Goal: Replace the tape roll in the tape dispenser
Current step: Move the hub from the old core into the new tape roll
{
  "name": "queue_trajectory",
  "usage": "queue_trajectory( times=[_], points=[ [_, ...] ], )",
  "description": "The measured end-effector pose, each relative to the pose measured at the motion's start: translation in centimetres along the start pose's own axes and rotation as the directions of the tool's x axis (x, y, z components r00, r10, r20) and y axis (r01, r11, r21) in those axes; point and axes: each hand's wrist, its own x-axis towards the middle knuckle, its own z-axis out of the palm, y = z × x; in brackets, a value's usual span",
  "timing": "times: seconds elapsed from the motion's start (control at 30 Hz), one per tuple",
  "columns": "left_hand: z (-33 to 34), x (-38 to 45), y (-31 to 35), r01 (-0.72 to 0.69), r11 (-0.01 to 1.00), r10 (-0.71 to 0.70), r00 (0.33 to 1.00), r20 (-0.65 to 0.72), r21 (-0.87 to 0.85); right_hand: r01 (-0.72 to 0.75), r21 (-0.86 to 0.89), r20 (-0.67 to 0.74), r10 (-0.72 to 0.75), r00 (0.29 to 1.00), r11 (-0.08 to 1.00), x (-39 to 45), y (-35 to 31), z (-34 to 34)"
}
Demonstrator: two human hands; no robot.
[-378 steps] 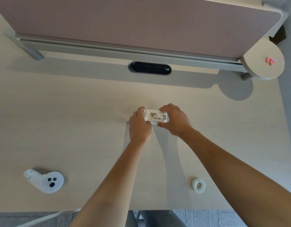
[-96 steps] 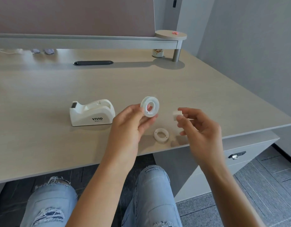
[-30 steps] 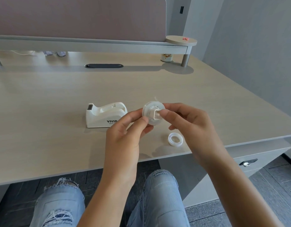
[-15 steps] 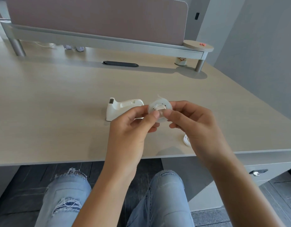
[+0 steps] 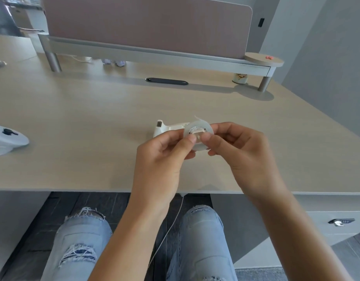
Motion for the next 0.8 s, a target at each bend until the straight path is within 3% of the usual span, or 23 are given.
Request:
queue_trajectory(
  times=[0.23,0.8],
  points=[
    [0.3,0.2,-0.8,-0.011,1.000,0.011,0.999,0.042,-0.004,-0.049,0.024,0.058,0.047,0.997,0.999,0.3,0.0,-1.4],
    [1.1,0.6,-1.8,-0.096,0.990,0.100,0.994,-0.042,0.101,-0.012,-0.070,-0.036,0.009,0.999,0.997,0.3,0.5,-1.0]
  ],
)
